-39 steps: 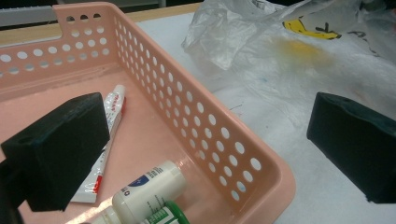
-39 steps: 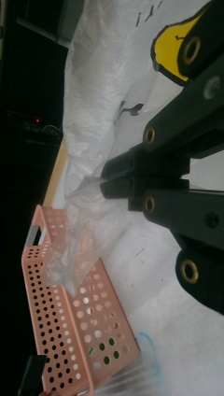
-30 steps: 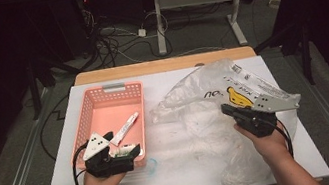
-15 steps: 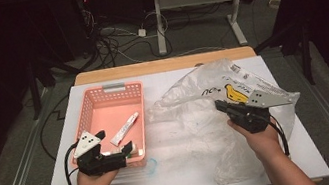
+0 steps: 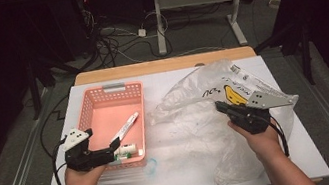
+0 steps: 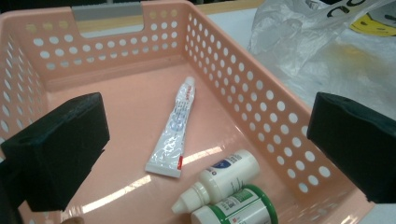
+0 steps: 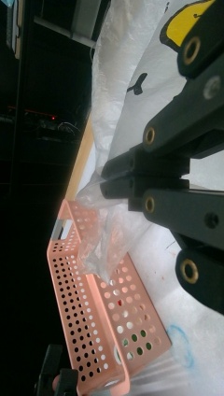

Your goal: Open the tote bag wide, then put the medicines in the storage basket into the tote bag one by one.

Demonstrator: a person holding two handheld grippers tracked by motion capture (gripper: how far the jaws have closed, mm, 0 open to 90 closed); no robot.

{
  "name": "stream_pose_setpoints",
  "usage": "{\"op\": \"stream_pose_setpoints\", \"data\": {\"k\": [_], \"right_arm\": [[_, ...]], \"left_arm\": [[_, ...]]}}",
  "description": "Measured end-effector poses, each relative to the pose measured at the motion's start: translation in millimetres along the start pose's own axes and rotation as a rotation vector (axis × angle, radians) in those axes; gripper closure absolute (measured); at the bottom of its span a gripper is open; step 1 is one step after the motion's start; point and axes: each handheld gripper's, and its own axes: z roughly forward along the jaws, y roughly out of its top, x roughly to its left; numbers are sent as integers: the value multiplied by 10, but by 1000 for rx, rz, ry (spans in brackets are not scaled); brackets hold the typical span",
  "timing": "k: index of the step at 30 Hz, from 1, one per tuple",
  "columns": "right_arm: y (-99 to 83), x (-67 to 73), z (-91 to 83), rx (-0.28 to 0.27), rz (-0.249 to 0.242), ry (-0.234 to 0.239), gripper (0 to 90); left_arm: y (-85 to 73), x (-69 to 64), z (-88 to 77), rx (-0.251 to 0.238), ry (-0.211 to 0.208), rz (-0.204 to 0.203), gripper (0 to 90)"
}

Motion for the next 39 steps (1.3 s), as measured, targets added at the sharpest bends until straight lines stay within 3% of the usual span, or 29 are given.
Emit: {"op": "stream_pose_setpoints", "data": {"k": [3, 7, 14, 18, 23, 26, 32, 39], "right_arm": [[4, -11, -8, -3, -1, 1, 900], [12, -23, -16, -10, 2, 2, 900], [3, -37, -15, -7, 4, 1, 900], [2, -39, -12, -7, 5, 6, 900], [0, -48, -7, -4, -2, 6, 900], [3, -51, -14, -8, -5, 5, 900], [4, -64, -19, -11, 8, 10, 900], [9, -72, -7, -14, 15, 21, 900]], "left_arm": [[60, -17, 8, -24, 5, 2, 0], [158, -34, 68, -2, 9, 28, 0], [341, -21, 254, -3, -23, 23, 0], [393, 46, 406, 23, -53, 0, 0], [446, 102, 568, 62, -53, -4, 0], [498, 130, 655, 97, -47, 17, 0], [516, 231, 854, 176, -40, 18, 4], [479, 313, 1089, 343, -43, 11, 18]]}}
